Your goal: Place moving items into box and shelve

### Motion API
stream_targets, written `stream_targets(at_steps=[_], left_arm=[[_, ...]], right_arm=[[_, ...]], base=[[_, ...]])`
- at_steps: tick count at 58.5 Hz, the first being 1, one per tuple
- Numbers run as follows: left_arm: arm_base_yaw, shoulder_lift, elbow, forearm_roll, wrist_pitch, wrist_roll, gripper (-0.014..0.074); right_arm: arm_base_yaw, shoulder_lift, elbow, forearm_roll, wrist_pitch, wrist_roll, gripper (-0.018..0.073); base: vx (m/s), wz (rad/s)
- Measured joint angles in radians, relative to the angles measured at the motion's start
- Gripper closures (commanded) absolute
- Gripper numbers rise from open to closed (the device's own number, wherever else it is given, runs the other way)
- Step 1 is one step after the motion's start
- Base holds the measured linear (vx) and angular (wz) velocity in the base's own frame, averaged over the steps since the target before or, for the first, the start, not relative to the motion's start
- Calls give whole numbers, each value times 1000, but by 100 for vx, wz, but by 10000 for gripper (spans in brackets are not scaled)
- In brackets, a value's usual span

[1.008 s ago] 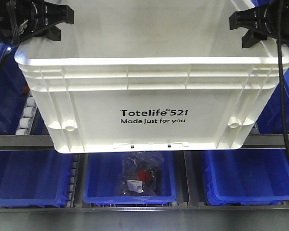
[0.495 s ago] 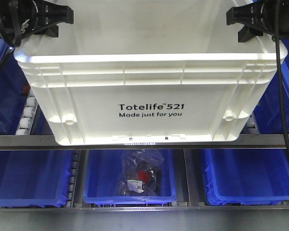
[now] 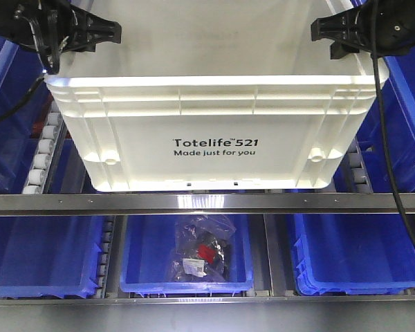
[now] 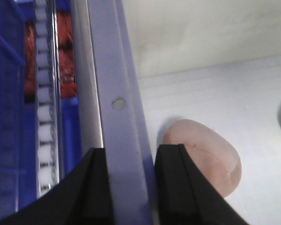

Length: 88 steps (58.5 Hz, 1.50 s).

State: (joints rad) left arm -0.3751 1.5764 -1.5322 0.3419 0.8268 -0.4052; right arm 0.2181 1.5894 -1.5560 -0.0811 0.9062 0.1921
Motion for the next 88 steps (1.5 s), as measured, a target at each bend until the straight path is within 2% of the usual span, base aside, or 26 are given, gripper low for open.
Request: stream_targets(at_steps=[17, 24, 40, 49, 63, 88], left_arm=[[1, 113, 0, 75, -127, -7, 596], [1, 138, 0, 102, -114, -29, 596], [2, 141, 0, 221, -119, -120, 596], [4, 138, 28, 235, -140, -134, 596], [20, 132, 88, 265, -139, -169, 596], [39, 131, 94, 284, -192, -162, 596]], right_arm=[[-8, 74, 0, -59, -85, 0, 560], [-8, 104, 2, -37, -86, -13, 560], [-8, 110, 2, 26, -137, -64, 560], [-3, 110, 2, 30, -142, -72, 560], [62, 129, 2, -30, -150, -78, 560], [73, 161, 2, -87, -169, -21, 560]], base=[[0, 0], [0, 0], [0, 0], [0, 0], [0, 0], [0, 0]])
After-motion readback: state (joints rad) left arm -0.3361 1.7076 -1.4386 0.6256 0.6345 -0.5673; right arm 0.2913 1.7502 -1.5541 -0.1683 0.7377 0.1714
